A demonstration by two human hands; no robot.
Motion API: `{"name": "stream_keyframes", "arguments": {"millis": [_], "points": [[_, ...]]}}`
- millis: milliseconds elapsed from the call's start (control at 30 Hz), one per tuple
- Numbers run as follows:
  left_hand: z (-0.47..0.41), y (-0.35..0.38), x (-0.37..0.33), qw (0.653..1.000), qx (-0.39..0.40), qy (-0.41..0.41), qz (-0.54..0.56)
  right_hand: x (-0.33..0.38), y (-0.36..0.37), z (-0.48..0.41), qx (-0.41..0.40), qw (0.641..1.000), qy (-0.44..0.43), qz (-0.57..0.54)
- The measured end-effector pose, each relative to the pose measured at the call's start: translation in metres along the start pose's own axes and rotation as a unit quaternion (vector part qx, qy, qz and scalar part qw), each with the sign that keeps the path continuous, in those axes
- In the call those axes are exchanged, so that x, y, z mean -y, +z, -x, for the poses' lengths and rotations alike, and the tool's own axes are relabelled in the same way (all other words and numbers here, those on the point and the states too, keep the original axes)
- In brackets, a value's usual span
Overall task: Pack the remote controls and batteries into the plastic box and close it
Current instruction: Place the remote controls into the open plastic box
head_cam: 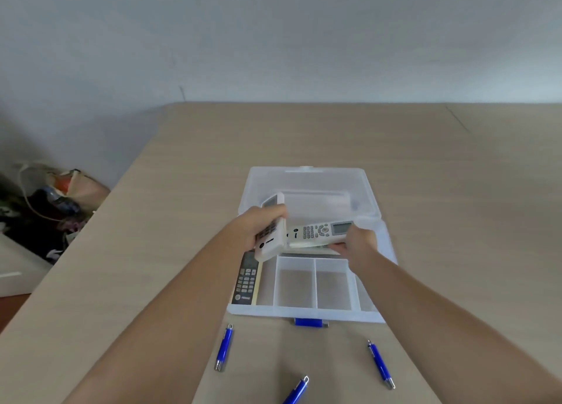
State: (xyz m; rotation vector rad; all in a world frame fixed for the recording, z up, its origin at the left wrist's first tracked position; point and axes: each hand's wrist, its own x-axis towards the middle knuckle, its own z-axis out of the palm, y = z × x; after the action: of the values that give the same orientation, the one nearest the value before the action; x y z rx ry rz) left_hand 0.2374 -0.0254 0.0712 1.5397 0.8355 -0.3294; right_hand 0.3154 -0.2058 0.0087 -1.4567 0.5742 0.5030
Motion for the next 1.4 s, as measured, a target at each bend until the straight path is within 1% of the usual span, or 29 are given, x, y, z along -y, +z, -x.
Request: {"name": "stream_keyframes", "arguments": {"millis": [100,167,233,300,367,400,467,567,633,667,767,833,900,1033,1200,1267,1400], "points": [[-0.006,-0.002,-0.005,0.999,-0.009,0.015,-0.033,-0.001,0.014,-0.004,0.002,0.999,0.01,-0.032],[-0.008,-0.002,-0.008,0.998,-0.013,0.021,-0.057,-0.005,0.021,-0.008,-0.046,0.998,0.039,-0.027],[-0.011,-0.001,-0.009,0.996,-0.027,0.038,-0.071,-0.004,0.024,-0.01,-0.069,0.996,0.038,0.03],[-0.016,0.001,-0.007,0.991,-0.06,0.07,-0.093,0.003,0.019,-0.01,-0.063,0.991,-0.002,0.116],[-0.018,0.005,-0.006,0.979,-0.095,0.112,-0.142,0.01,0.009,-0.01,-0.051,0.974,-0.039,0.215],[-0.019,0.008,-0.006,0.969,-0.103,0.137,-0.177,0.011,0.004,-0.011,-0.048,0.963,-0.051,0.258],[-0.018,0.014,-0.007,0.943,-0.11,0.183,-0.255,0.012,-0.001,-0.013,-0.037,0.951,-0.06,0.302],[-0.017,0.027,-0.008,0.907,-0.095,0.242,-0.332,0.014,-0.011,-0.017,-0.02,0.952,-0.065,0.297],[-0.02,0.036,-0.009,0.877,-0.074,0.283,-0.381,0.019,-0.019,-0.019,-0.032,0.941,-0.105,0.32],[-0.021,0.042,-0.01,0.864,-0.059,0.296,-0.403,0.022,-0.023,-0.019,-0.045,0.927,-0.143,0.343],[-0.025,0.061,-0.013,0.828,-0.016,0.313,-0.465,0.027,-0.037,-0.019,-0.09,0.867,-0.263,0.414],[-0.028,0.071,-0.014,0.795,0.0,0.33,-0.508,0.024,-0.05,-0.024,-0.098,0.845,-0.28,0.445],[-0.033,0.078,-0.012,0.771,0.013,0.335,-0.542,0.022,-0.062,-0.03,-0.082,0.849,-0.263,0.451],[-0.047,0.083,-0.003,0.744,0.013,0.331,-0.58,0.021,-0.074,-0.04,-0.055,0.876,-0.252,0.408],[-0.057,0.085,0.005,0.706,-0.012,0.348,-0.616,0.02,-0.076,-0.043,-0.054,0.882,-0.252,0.394],[-0.058,0.083,0.008,0.7,-0.025,0.352,-0.62,0.02,-0.078,-0.044,-0.051,0.882,-0.257,0.392],[-0.06,0.081,0.012,0.704,-0.073,0.363,-0.607,0.019,-0.078,-0.043,-0.053,0.88,-0.262,0.393]]}}
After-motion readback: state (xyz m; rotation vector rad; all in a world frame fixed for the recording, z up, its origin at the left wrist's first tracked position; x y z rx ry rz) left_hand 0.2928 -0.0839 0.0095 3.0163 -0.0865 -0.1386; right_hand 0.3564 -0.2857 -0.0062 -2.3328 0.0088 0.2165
